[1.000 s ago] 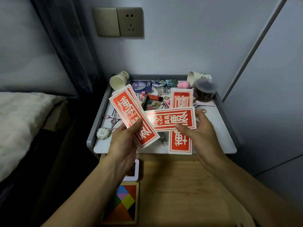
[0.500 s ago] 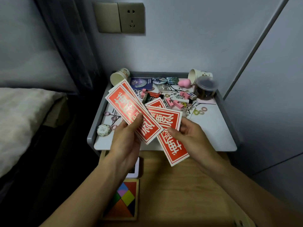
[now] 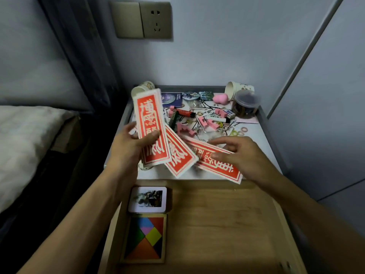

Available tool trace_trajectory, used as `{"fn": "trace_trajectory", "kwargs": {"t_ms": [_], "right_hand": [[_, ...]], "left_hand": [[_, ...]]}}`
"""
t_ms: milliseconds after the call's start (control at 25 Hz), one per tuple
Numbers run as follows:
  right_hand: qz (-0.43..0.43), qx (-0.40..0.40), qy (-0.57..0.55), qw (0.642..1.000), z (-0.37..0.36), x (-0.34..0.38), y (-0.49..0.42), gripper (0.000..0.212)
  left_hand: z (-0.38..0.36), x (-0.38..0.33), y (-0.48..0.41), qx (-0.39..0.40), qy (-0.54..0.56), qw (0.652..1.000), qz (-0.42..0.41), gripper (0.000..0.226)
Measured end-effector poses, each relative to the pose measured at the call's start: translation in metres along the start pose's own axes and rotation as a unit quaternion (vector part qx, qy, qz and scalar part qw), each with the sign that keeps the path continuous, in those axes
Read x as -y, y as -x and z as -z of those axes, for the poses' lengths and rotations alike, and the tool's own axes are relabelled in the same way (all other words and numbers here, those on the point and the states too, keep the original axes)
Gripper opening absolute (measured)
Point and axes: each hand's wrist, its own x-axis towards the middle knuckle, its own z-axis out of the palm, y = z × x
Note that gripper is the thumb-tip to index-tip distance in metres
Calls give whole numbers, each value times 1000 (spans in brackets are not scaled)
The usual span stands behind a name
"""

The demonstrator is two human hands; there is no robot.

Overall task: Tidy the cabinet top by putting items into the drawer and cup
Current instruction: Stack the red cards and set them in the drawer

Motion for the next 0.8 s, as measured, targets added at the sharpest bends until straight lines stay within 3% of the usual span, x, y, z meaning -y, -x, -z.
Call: {"fn": "trace_trajectory", "kwargs": {"t_ms": [160,280,520,600,720,800], "right_hand": [[-15,107,4,994,11,5,-4,24],[-28,139,-5,990,14,7,-5,28],[-53,176,-48,982,18,15,-4,24],[-61,169,-69,981,18,18,-2,26],[-99,47,-243,964,17,15,-1,41],[-107,18,-300,948,10,14,1,34]], "left_hand": [[-8,-5,6,94,-132,987,2,48],[-12,-5,13,205,-201,957,41,24],[-18,-4,19,353,-256,895,97,23],[-19,-3,21,341,-241,902,108,24],[-20,4,19,217,-175,957,83,21],[-19,6,17,161,-116,977,77,21]]}}
